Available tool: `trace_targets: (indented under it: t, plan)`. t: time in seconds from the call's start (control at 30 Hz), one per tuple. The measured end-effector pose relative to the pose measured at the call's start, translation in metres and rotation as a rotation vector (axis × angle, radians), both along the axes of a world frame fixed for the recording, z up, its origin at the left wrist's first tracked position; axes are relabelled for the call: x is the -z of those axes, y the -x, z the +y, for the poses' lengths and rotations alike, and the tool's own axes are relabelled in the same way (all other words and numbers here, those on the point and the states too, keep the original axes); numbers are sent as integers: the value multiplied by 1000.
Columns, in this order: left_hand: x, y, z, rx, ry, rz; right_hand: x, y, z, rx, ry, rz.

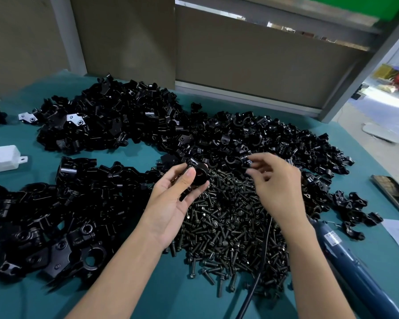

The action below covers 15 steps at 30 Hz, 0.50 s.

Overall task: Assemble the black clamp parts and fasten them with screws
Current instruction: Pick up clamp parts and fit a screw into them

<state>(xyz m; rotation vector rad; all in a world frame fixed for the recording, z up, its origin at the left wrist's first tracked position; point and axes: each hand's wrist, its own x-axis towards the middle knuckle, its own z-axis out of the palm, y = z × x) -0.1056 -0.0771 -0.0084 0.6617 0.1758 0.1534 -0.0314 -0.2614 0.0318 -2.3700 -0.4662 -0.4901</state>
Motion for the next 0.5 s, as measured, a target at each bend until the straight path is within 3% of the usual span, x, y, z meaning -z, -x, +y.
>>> trace_targets:
  t: [0.13, 0.3, 0.5]
  plan:
    - [1, 0, -1, 13, -24, -37, 2, 23, 29, -267, -161, -122]
    - [0, 0, 2, 14, -41, -47, 4, 32, 42, -296, -124, -250]
    - [-4, 2, 1, 20, -38, -27, 4, 33, 41, -326, -50, -251]
